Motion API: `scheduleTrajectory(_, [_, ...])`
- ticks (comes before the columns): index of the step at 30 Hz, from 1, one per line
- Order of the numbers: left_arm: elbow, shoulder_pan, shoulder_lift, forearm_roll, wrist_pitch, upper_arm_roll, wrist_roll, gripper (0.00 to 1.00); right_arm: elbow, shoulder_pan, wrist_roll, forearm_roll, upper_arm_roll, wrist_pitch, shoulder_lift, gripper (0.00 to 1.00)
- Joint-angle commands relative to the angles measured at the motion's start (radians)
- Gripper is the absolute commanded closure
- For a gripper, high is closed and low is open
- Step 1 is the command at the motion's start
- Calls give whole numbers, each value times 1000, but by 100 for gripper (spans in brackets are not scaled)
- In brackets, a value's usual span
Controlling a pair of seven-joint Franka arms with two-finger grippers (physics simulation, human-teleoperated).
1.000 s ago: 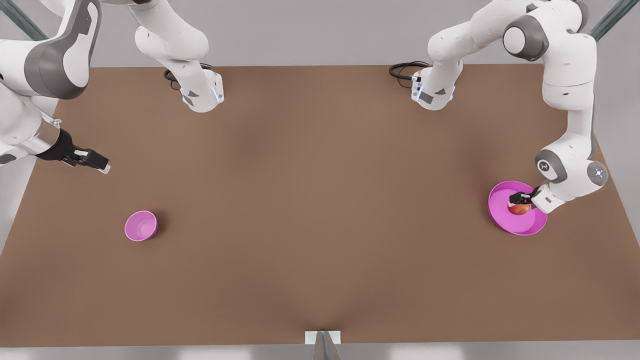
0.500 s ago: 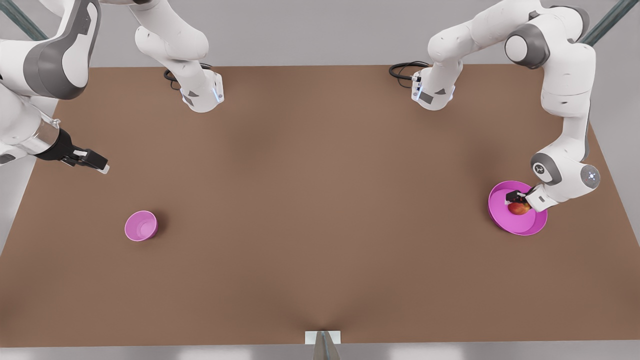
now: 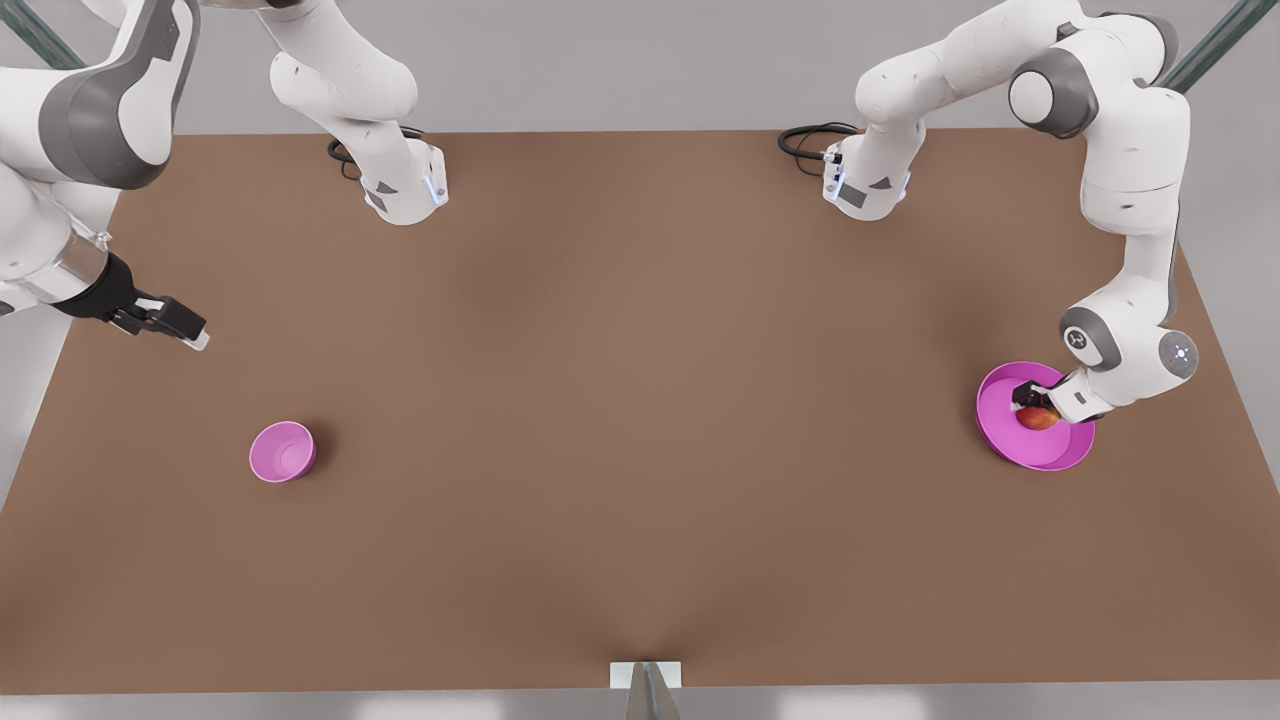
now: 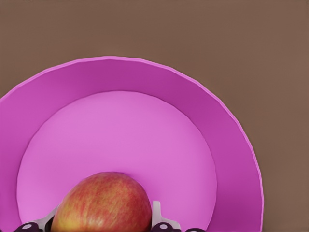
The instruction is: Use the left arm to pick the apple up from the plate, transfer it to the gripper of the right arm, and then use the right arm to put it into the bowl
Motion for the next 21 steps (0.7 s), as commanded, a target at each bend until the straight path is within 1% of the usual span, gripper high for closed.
scheduleTrajectory(1, [1, -2, 1, 1, 7, 0, 40, 14, 0, 12, 1, 2, 9, 3, -1, 0])
scheduleTrajectory(5, [4, -3, -1, -1, 9, -2, 40, 14, -7, 16, -7, 5, 10, -4, 0, 0])
scheduleTrajectory(6, [4, -3, -1, -1, 9, -2, 40, 17, -6, 15, -5, 5, 13, -1, 0, 0])
scheduleTrajectory(9, [4, -3, -1, -1, 9, -2, 40, 21, -6, 15, -5, 6, 20, 2, 0, 0])
scheduleTrajectory(12, [4, -3, 1, -1, 15, -2, 40, 22, -4, 18, -4, 5, 27, 2, 16, 0])
scheduleTrajectory(15, [4, -5, 1, -1, 15, -2, 40, 26, -4, 18, -4, 9, 27, 2, 16, 0])
scheduleTrajectory(21, [4, -11, -29, 1, 9, -2, 37, 26, -4, 19, -2, 9, 27, 0, 16, 0])
